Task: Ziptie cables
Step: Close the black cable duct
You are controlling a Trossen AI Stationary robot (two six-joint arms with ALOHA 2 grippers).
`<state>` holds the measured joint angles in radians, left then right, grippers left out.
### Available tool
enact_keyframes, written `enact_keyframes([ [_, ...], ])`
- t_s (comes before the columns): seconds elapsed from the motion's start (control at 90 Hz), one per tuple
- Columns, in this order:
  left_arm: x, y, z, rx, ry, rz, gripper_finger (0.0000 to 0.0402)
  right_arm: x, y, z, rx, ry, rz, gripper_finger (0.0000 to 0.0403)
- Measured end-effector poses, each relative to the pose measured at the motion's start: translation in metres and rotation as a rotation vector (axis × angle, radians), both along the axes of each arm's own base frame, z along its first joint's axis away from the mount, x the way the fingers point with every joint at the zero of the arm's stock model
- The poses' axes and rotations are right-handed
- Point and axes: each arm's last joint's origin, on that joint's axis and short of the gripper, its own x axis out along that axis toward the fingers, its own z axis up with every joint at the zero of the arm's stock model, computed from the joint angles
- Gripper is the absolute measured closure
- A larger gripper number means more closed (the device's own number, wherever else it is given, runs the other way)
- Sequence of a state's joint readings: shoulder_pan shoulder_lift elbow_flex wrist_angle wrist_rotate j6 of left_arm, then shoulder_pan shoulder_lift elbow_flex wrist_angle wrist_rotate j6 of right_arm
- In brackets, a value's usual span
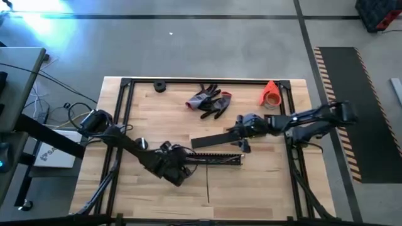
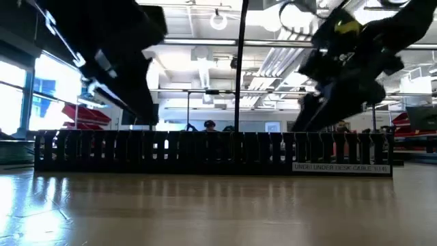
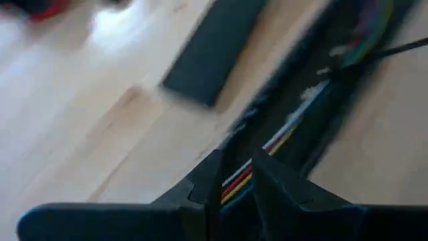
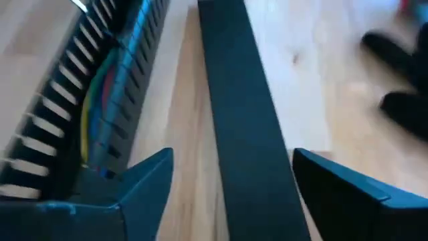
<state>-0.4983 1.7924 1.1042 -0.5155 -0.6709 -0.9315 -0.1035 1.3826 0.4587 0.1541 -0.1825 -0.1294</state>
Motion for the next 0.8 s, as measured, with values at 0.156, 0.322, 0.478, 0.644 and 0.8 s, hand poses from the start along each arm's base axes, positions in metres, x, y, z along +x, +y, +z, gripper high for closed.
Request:
enact_keyframes([
  [0.156, 0.022, 0.005, 0.011, -0.044, -0.097, -0.134, 0.0337, 0.006, -0.001, -0.005, 0.071, -0.013, 0.007, 0.0075],
  [0.322, 0.023, 0.009, 0.011, -0.089, -0.100, -0.099, 0.0337, 0.010, -0.001, -0.001, 0.022, -0.084, 0.048, 0.0073],
  [0.478, 0.024, 0.021, 0.008, -0.078, -0.073, -0.041, 0.0337, 0.014, -0.001, -0.002, -0.073, -0.126, 0.123, 0.0073],
  [0.644, 0.029, 0.034, 0.007, -0.128, -0.004, -0.116, 0.0337, 0.020, -0.008, -0.015, -0.139, -0.127, 0.131, 0.0073],
  [0.8, 0.031, 0.043, 0.006, -0.096, 0.043, -0.169, 0.0337, 0.020, -0.020, -0.041, -0.134, -0.028, 0.101, 0.0073],
])
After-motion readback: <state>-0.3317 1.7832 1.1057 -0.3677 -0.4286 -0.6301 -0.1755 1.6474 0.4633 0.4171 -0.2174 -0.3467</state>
